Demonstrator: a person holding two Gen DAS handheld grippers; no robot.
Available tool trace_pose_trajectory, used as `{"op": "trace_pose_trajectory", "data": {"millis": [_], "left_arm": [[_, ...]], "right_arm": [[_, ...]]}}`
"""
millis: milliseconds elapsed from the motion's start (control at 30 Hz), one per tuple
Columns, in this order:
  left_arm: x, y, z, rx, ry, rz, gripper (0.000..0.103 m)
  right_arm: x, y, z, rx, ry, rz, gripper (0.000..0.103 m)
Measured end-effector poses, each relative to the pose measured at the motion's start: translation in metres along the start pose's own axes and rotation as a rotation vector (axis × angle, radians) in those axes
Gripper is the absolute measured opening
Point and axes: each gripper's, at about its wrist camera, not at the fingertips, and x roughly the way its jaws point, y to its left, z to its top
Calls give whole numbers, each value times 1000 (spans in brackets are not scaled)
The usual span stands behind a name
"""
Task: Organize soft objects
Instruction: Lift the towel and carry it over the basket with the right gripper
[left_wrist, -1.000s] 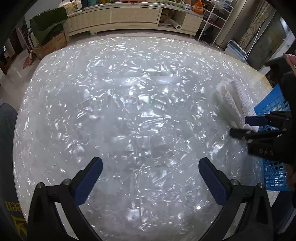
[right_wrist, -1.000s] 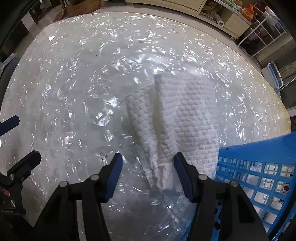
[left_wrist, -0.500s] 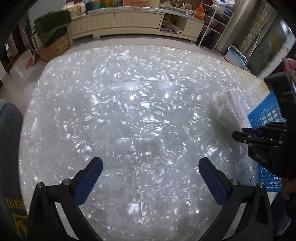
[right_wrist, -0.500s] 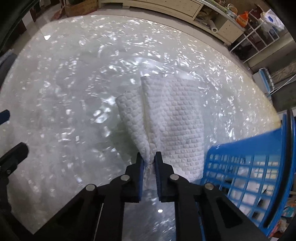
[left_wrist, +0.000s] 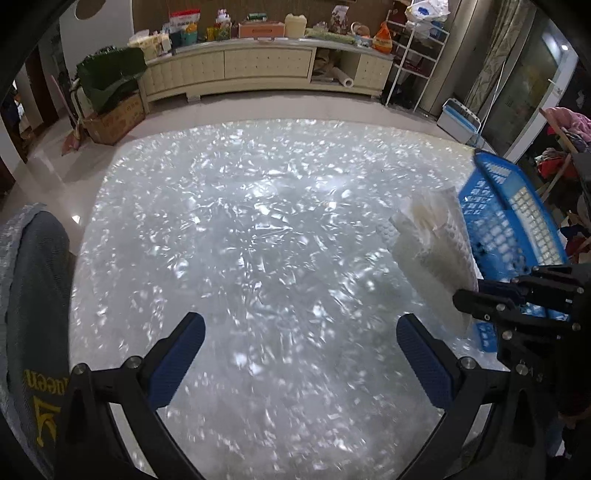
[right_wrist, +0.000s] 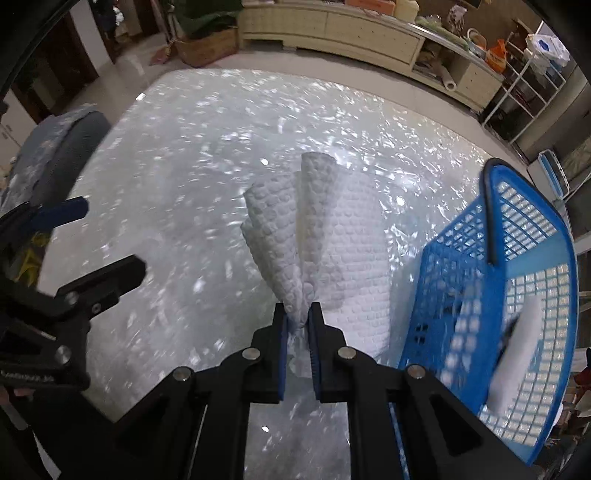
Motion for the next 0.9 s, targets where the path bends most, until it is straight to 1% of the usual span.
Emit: {"op": "trace_pose_trajectory", "data": {"millis": [133, 200, 267, 433, 533, 700, 800, 900], "left_arm": [[-28, -14, -7, 6, -24, 15, 103], [-43, -22, -13, 13, -45, 12, 103], [-53, -29, -15, 23, -59, 16, 103], [-79, -52, -13, 53, -103, 19, 103], [-90, -66, -7, 62, -137, 1, 103], [-96, -94, 6, 97, -164, -15, 103], [-93, -109, 14, 121, -169, -34, 103], [-89, -127, 21, 143, -173, -41, 103]], "right_arm": [[-29, 3, -20, -17, -59, 23, 9], [-47, 13, -28, -22, -81, 35, 9], [-64, 15, -37, -35, -111, 51, 9], [-97, 15, -51, -55, -180, 61, 10], [-114, 6, -58, -55, -217, 62, 9], [-140, -29, -65, -30, -264, 56, 10], [-144, -43, -70, -1, -286, 36, 10], [-145, -64, -71, 49, -299, 36, 10]]}}
